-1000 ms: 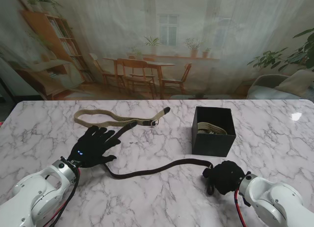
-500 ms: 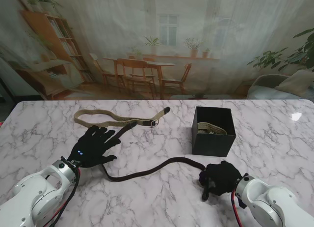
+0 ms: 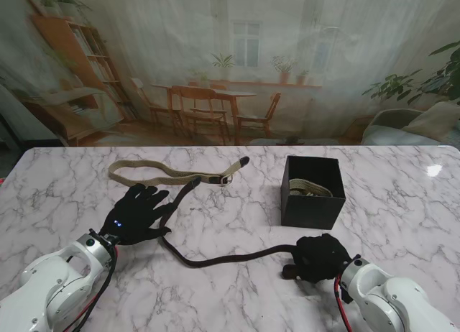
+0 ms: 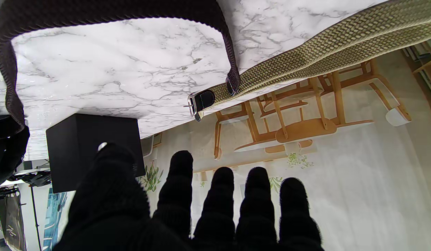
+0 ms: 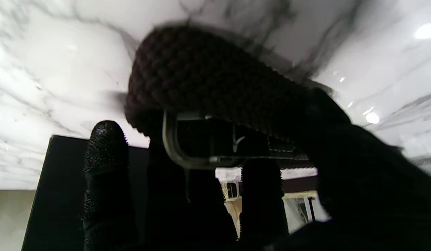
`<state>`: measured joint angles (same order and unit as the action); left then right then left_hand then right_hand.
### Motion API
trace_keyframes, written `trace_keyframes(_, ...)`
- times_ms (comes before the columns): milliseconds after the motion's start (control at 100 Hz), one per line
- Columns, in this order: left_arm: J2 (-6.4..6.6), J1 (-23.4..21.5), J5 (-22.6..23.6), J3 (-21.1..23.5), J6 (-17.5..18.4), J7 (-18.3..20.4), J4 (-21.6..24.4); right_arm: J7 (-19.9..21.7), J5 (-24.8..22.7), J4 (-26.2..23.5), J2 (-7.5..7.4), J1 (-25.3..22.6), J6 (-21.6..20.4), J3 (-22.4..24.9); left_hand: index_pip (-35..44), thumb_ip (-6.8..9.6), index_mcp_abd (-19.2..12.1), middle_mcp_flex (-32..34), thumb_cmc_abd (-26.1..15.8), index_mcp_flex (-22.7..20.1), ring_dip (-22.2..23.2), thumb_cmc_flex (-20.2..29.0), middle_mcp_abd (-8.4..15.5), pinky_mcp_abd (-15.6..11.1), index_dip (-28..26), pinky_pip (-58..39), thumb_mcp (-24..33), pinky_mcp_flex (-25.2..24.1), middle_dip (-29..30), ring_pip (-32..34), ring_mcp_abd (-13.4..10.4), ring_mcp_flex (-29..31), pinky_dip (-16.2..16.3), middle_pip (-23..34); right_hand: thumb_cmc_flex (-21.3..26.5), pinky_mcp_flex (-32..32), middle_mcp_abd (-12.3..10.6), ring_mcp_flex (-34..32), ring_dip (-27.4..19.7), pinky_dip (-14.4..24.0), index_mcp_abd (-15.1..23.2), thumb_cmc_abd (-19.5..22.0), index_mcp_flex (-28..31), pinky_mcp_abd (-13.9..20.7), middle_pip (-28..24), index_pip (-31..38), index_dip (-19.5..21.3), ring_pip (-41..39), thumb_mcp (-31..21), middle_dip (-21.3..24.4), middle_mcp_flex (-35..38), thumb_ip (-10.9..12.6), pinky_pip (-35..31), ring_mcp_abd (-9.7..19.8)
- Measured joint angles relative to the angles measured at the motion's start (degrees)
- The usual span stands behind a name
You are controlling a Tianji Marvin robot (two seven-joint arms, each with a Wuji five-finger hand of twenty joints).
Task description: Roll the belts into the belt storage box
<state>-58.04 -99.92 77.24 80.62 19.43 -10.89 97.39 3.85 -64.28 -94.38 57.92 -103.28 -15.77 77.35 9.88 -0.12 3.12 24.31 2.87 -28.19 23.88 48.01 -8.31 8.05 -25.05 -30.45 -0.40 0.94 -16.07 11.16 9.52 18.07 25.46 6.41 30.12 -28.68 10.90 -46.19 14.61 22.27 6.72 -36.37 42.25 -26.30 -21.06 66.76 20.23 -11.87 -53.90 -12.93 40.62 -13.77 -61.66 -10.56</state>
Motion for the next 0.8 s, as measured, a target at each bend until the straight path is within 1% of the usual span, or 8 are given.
trace_keyframes(120, 0.00, 0.0, 0.0, 0.0, 0.1, 0.0, 0.0, -5.0, -1.2, 1.6, 0.35, 0.3, 0.4, -0.6, 0.0, 0.00, 0.0, 0.0, 0.0, 0.0, 0.0, 0.0, 0.0, 0.0, 0.0, 0.0, 0.0, 0.0, 0.0, 0.0, 0.0, 0.0, 0.0, 0.0, 3.5, -8.0, -4.7, -12.5, 7.7, 2.5, -0.4, 0.7, -3.2, 3.7, -7.5, 0.0, -0.5, -9.6, 1.2, -5.3, 12.5, -0.3, -6.8, 4.6)
trace_keyframes(280, 0.00, 0.1, 0.0, -0.1, 0.1, -0.1, -0.1, -8.9, -2.7, 3.8, 0.51, 1.1, 0.4, -1.7, 0.0, 0.00, 0.0, 0.0, 0.0, 0.0, 0.0, 0.0, 0.0, 0.0, 0.0, 0.0, 0.0, 0.0, 0.0, 0.0, 0.0, 0.0, 0.0, 0.0, 4.2, -13.5, -5.9, -22.8, 14.8, 4.9, -0.4, 2.1, -5.3, 5.7, -10.2, -4.2, 0.5, -19.5, 2.3, -10.0, 22.2, -0.3, -12.1, 6.1)
trace_keyframes(360, 0.00, 0.1, 0.0, -0.1, 0.1, -0.2, -0.1, -11.2, -3.6, 5.0, 0.51, 1.6, 0.5, -2.4, 0.0, 0.00, 0.0, 0.0, 0.0, 0.0, 0.0, 0.0, 0.0, 0.0, 0.0, 0.0, 0.0, 0.0, 0.0, 0.0, 0.0, 0.0, 0.0, 0.0, 4.1, -15.0, -6.7, -25.7, 17.6, 5.7, -1.0, 3.6, -7.5, 5.7, -12.1, -15.5, -1.7, -23.9, 1.5, -11.1, 26.6, 0.7, -14.5, 6.2)
trace_keyframes(400, 0.00, 0.1, 0.0, -0.1, 0.1, -0.2, -0.1, -11.9, -3.8, 5.5, 0.51, 1.8, 0.6, -2.7, 0.0, 0.00, 0.0, 0.0, 0.0, 0.0, 0.0, 0.0, 0.0, 0.0, 0.0, 0.0, 0.0, 0.0, 0.0, 0.0, 0.0, 0.0, 0.0, 0.0, 4.1, -15.7, -6.8, -25.9, 18.9, 5.9, -1.7, 4.3, -11.6, 5.7, -13.1, -22.7, -2.8, -28.0, 0.9, -11.4, 28.9, 2.6, -15.3, 6.2)
trace_keyframes(470, 0.00, 0.1, 0.0, -0.1, 0.1, -0.2, -0.1, -12.7, -3.9, 6.2, 0.51, 2.3, 0.8, -3.3, 0.0, 0.00, 0.0, 0.0, 0.0, 0.0, 0.0, 0.0, 0.0, 0.0, 0.0, 0.0, 0.0, 0.0, 0.0, 0.0, 0.0, 0.0, 0.0, 0.0, 4.1, -17.1, -6.7, -27.2, 19.6, 6.0, -1.7, 5.5, -21.7, 5.7, -14.2, -26.7, -5.0, -33.8, 0.4, -11.4, 32.2, 4.7, -16.7, 5.2)
trace_keyframes(550, 0.00, 0.2, 0.0, -0.2, 0.1, -0.2, -0.1, -14.8, -3.9, 7.4, 0.51, 2.9, 1.2, -4.2, 0.0, 0.00, 0.0, 0.0, 0.0, 0.0, 0.0, 0.0, 0.0, 0.0, 0.0, 0.0, 0.0, 0.0, 0.0, 0.0, 0.0, 0.0, 0.0, 0.0, 4.1, -19.6, -6.4, -27.5, 19.6, 6.0, 2.8, 7.6, -29.2, 5.6, -15.0, -27.5, -6.4, -39.5, 0.4, -11.3, 35.5, 5.5, -18.7, 4.3)
trace_keyframes(660, 0.00, 0.2, -0.1, -0.3, 0.2, -0.2, -0.2, -16.4, -4.4, 8.2, 0.58, 3.3, 1.8, -4.7, 0.0, 0.00, 0.0, 0.0, 0.0, 0.0, 0.0, 0.0, 0.0, 0.0, 0.0, 0.0, 0.0, 0.0, 0.0, 0.0, 0.0, 0.0, 0.0, 0.0, 5.8, -22.3, -4.5, -28.0, 19.3, 4.9, 13.0, 9.6, -30.0, 4.3, -15.3, -27.8, -6.6, -43.5, 0.5, -11.3, 36.2, 5.9, -20.1, 3.0)
trace_keyframes(800, 0.01, 0.3, -0.1, -0.4, 0.2, -0.1, -0.2, -17.0, -4.3, 8.6, 0.73, 3.5, 1.3, -4.7, 0.0, 0.00, 0.0, 0.0, 0.0, 0.0, 0.0, 0.0, 0.0, 0.0, 0.0, 0.0, 0.0, 0.0, 0.0, 0.0, 0.0, 0.0, 0.0, 0.0, 6.4, -23.0, -3.6, -28.1, 18.7, 3.1, 17.6, 11.1, -16.4, 4.1, -15.4, -25.0, -6.5, -44.8, 0.5, -11.3, 36.5, 5.9, -20.5, 2.4)
